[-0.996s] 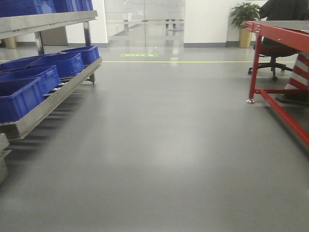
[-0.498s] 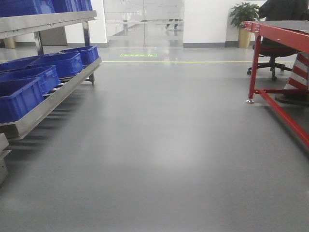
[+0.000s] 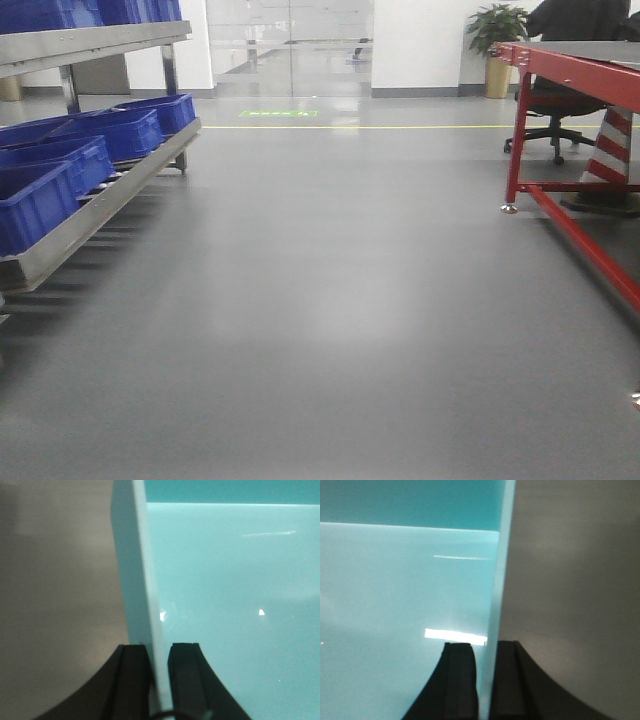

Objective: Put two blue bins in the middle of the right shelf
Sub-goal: 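Drive the base away from the shelf holding the teal bin, then drive the base up to the shelf of blue bins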

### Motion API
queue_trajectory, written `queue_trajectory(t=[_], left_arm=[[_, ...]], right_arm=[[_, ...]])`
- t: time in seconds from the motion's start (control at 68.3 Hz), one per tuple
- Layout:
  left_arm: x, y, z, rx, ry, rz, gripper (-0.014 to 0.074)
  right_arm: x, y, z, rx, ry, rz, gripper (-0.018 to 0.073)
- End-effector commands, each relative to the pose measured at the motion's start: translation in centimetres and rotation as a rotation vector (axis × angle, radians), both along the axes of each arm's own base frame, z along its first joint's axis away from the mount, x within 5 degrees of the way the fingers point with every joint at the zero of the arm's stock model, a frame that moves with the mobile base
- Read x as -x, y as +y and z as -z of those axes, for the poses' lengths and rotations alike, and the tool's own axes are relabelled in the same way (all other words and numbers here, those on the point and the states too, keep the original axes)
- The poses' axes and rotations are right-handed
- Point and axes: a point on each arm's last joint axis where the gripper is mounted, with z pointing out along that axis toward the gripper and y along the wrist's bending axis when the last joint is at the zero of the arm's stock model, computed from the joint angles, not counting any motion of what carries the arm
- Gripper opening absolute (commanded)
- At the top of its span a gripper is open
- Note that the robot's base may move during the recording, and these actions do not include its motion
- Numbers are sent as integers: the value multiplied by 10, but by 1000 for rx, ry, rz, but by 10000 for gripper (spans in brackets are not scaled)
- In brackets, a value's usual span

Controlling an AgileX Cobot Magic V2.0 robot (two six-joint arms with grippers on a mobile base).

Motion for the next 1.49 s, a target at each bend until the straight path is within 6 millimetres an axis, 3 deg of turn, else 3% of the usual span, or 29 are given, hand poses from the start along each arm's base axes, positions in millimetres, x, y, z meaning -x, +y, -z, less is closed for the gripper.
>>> queue_trajectory(t=[0.0,0.908,1.479], left_arm=[[8,3,-14,35,-70,16,-111],[8,3,-14,36,-75,15,-111],[4,1,-26,96,-196,19,-111]], right_arm=[[1,-3,-8,1,-63,11,-153],[1,-3,-8,1,-63,11,-153],[1,-3,-8,1,-63,11,-153]])
